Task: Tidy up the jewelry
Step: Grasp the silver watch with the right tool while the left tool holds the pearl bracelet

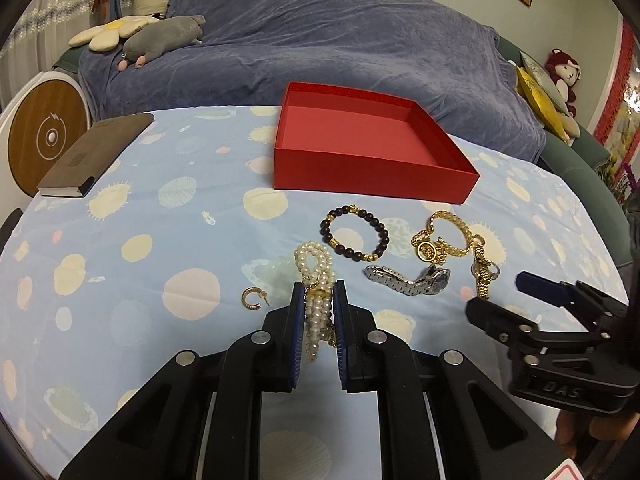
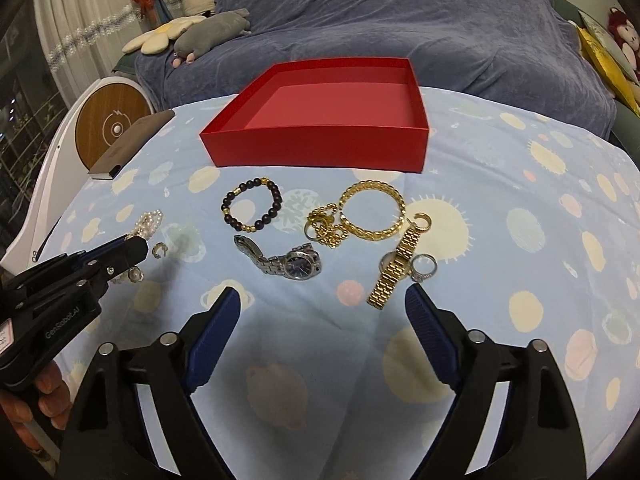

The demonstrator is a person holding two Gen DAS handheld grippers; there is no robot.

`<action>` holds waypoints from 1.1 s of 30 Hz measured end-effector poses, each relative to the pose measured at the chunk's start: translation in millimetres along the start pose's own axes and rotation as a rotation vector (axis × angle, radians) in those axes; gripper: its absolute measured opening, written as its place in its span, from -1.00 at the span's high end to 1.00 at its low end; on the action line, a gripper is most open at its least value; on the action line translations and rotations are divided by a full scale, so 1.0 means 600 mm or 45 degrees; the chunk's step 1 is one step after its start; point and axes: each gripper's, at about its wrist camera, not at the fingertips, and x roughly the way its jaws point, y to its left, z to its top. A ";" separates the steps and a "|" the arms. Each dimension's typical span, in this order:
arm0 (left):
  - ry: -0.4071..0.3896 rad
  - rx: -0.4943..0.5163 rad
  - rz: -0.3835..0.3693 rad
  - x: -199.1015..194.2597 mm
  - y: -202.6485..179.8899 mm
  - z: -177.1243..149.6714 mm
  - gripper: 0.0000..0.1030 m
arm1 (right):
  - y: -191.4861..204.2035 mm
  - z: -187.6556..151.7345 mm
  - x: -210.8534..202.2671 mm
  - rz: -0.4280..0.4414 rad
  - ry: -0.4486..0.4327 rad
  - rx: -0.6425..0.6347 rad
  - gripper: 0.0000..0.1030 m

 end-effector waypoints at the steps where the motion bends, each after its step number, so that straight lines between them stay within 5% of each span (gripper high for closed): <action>1: -0.002 -0.005 -0.004 -0.002 0.000 0.001 0.79 | 0.003 0.003 0.010 0.010 0.019 -0.014 -0.35; 7: 0.009 -0.031 -0.027 -0.001 -0.003 0.007 0.79 | 0.001 0.013 0.059 0.076 0.093 -0.025 -0.21; 18: 0.033 -0.051 -0.025 0.007 0.005 0.004 0.79 | 0.002 0.024 0.083 0.130 0.070 -0.070 0.01; 22: 0.032 -0.053 -0.016 0.007 0.007 0.003 0.79 | 0.003 0.022 0.082 0.156 0.080 -0.077 0.45; 26: 0.032 -0.049 -0.007 0.007 0.012 0.000 0.78 | 0.014 0.008 0.069 0.190 0.096 -0.096 0.49; 28: 0.031 -0.046 0.000 0.007 0.014 -0.001 0.78 | 0.018 0.001 0.061 0.204 0.107 -0.099 0.83; 33: 0.031 -0.042 -0.004 0.005 0.008 0.000 0.78 | 0.017 -0.006 0.029 0.204 0.083 -0.090 0.84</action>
